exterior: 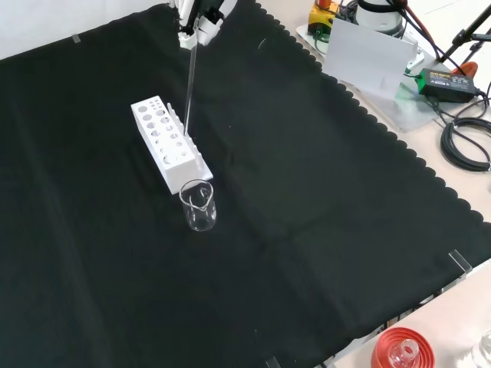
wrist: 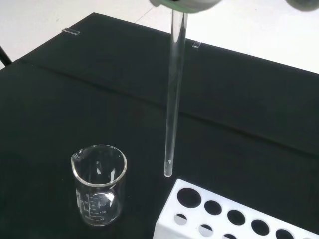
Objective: Stir in the beaker to the left of the white test tube rack with the glass rod.
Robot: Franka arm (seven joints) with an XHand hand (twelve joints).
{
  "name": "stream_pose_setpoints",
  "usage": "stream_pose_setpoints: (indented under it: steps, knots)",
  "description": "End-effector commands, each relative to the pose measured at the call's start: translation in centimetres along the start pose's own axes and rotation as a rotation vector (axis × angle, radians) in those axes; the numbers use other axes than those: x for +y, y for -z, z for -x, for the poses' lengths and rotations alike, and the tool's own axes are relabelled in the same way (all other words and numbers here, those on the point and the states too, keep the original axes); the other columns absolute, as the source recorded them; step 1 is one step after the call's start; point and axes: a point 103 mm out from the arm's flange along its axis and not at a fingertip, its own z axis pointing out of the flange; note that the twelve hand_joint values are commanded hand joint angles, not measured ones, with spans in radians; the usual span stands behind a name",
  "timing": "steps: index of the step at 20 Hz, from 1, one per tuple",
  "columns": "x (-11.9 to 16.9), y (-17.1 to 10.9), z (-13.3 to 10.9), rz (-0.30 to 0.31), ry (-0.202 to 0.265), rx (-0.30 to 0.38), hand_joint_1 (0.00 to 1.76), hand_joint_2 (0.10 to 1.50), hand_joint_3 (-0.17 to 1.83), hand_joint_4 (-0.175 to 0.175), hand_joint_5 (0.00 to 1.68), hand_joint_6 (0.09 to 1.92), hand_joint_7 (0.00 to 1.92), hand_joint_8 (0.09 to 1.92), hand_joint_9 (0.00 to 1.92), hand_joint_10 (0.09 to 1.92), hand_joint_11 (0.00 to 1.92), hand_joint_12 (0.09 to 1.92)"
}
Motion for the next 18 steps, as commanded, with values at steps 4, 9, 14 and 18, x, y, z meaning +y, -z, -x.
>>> stream_pose_setpoints:
  steps: [4,9,14,18]
  knots:
    - [0.9,-0.4,-1.0,-0.016,0.004,-0.003,1.32,1.03,-0.17,-0.175,1.28,0.41,1.59,0.11,1.65,0.50,1.56,0.88]
    - [1.3,-0.4,-1.6,-0.017,0.007,-0.007,1.32,1.03,-0.17,-0.175,1.28,0.41,1.59,0.11,1.65,0.50,1.56,0.88]
    - [2.5,-0.2,-2.8,-0.017,0.028,-0.010,1.32,1.03,-0.17,-0.175,1.28,0.41,1.59,0.10,1.65,0.51,1.56,0.88]
    - [3.6,-0.2,-3.9,-0.017,0.054,-0.012,1.32,1.03,-0.17,-0.175,1.28,0.41,1.60,0.10,1.65,0.51,1.56,0.88]
